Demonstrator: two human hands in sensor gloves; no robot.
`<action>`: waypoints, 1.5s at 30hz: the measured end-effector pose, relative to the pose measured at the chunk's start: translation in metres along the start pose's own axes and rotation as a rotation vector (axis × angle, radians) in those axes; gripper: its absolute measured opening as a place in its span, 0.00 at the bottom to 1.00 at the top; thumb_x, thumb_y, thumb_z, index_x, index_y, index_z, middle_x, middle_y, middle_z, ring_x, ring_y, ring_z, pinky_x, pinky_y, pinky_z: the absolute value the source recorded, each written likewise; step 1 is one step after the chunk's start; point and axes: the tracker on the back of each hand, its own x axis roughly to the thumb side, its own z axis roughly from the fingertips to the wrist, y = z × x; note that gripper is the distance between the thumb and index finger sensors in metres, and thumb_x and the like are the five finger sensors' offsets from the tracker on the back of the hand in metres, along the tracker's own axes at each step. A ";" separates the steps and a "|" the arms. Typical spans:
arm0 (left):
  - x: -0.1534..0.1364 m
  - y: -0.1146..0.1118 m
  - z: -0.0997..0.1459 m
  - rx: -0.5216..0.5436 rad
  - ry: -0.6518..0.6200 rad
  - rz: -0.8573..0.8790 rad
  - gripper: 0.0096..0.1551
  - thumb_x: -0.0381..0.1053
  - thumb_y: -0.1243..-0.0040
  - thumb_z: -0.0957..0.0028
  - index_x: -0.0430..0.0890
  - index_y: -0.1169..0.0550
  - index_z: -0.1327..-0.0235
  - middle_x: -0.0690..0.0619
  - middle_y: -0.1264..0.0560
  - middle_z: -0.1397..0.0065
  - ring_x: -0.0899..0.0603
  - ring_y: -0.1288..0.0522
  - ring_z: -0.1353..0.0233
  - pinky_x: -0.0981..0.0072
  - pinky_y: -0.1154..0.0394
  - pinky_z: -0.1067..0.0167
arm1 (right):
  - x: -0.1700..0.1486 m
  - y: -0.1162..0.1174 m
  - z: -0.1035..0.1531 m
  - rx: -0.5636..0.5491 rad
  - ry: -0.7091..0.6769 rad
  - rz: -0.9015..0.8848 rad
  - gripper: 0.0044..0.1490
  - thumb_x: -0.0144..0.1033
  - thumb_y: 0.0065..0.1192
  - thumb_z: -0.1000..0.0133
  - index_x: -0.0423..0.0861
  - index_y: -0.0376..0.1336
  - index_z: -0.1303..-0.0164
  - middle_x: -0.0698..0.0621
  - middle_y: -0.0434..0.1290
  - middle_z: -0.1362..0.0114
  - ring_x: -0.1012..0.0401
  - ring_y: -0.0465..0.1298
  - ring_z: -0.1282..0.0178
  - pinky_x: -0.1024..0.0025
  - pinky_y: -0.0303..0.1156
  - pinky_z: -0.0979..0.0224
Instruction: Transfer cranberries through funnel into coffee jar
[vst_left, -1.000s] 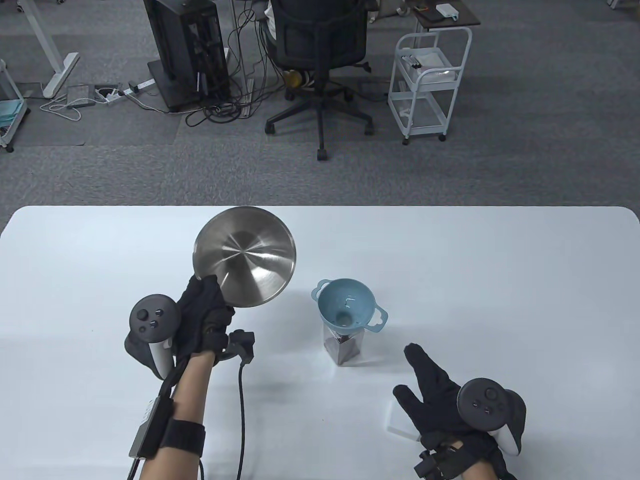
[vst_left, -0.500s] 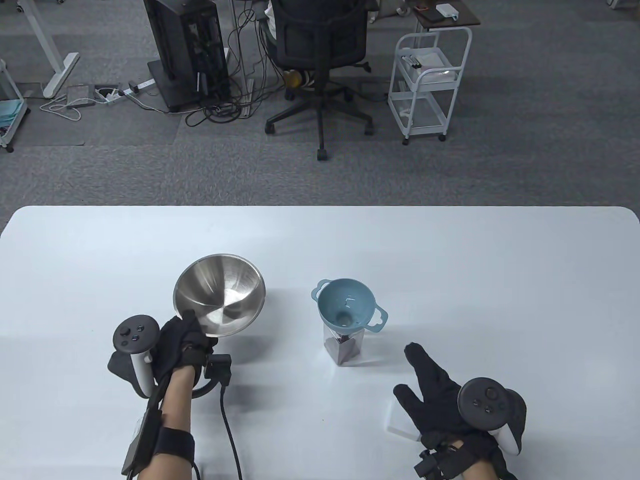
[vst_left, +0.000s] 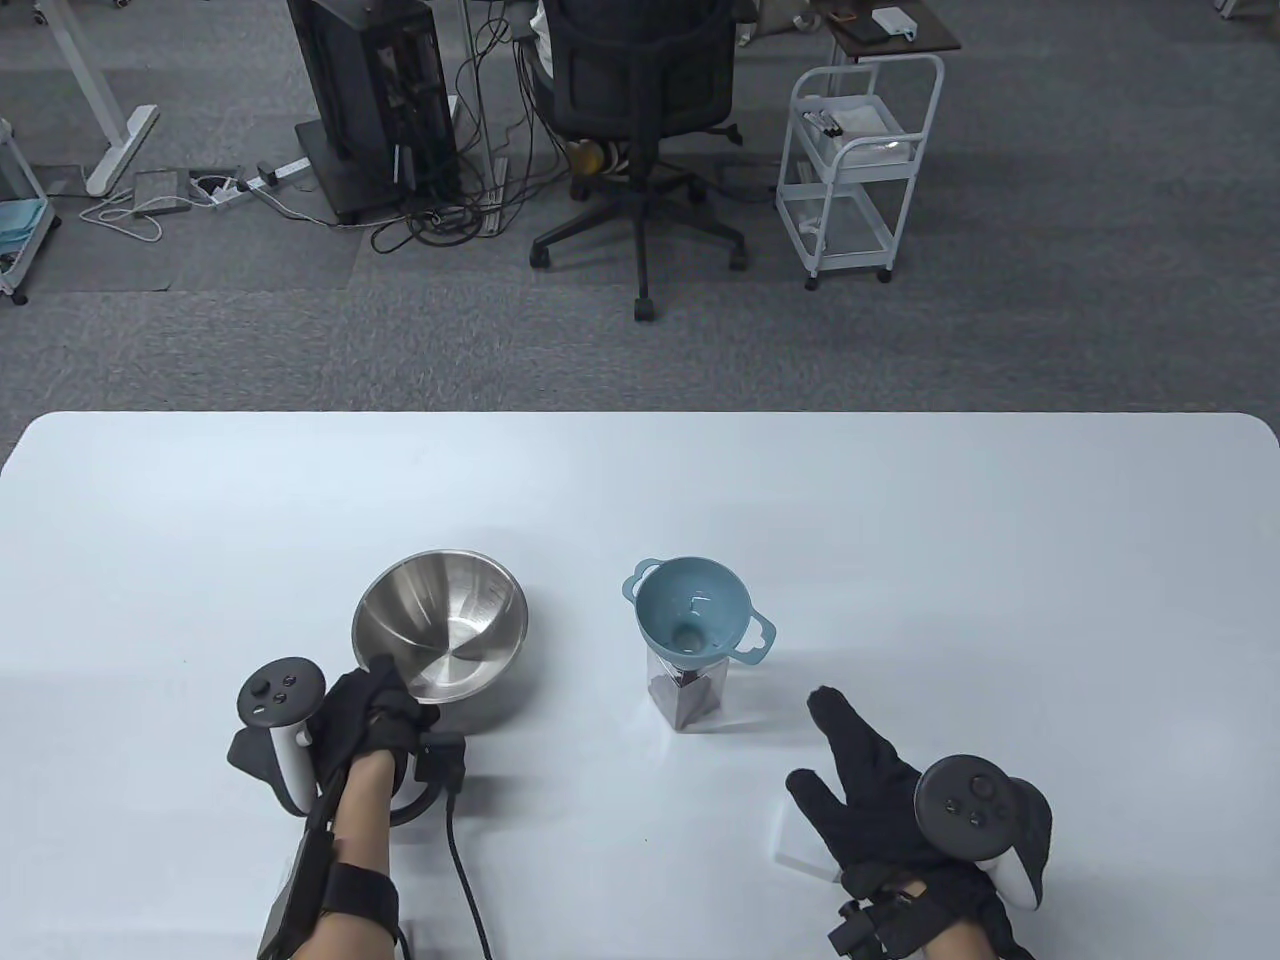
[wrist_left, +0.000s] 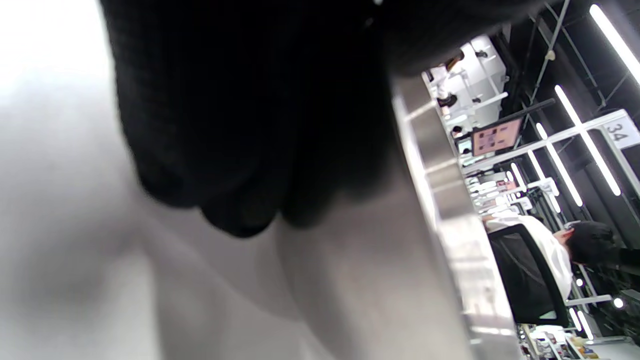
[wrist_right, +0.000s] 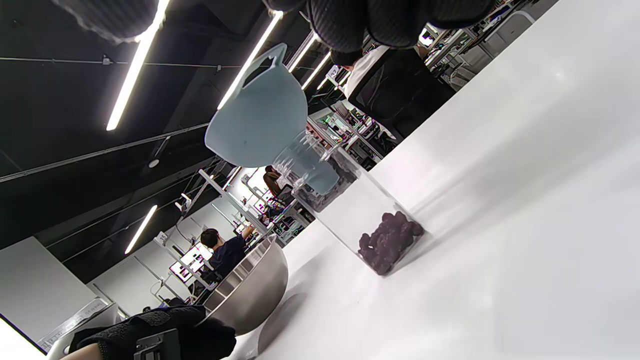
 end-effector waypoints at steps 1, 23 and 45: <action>-0.001 0.000 0.000 -0.004 0.005 -0.002 0.26 0.49 0.46 0.36 0.30 0.20 0.41 0.38 0.14 0.47 0.48 0.05 0.57 0.76 0.07 0.65 | 0.000 0.000 0.000 0.000 0.000 0.000 0.54 0.63 0.56 0.46 0.41 0.45 0.21 0.39 0.57 0.15 0.40 0.60 0.19 0.45 0.59 0.24; 0.023 0.040 0.014 0.111 -0.014 -0.268 0.48 0.67 0.53 0.40 0.37 0.45 0.17 0.31 0.42 0.18 0.26 0.28 0.26 0.44 0.24 0.36 | -0.001 -0.001 0.000 -0.004 0.006 -0.005 0.54 0.63 0.56 0.46 0.41 0.45 0.21 0.39 0.57 0.15 0.40 0.60 0.19 0.45 0.60 0.24; 0.182 -0.051 0.110 -0.273 -0.582 -0.297 0.50 0.68 0.46 0.40 0.38 0.45 0.16 0.33 0.38 0.17 0.30 0.22 0.30 0.49 0.21 0.38 | -0.001 -0.002 0.000 -0.003 0.000 -0.004 0.54 0.63 0.56 0.46 0.40 0.46 0.21 0.39 0.58 0.16 0.40 0.62 0.20 0.45 0.61 0.25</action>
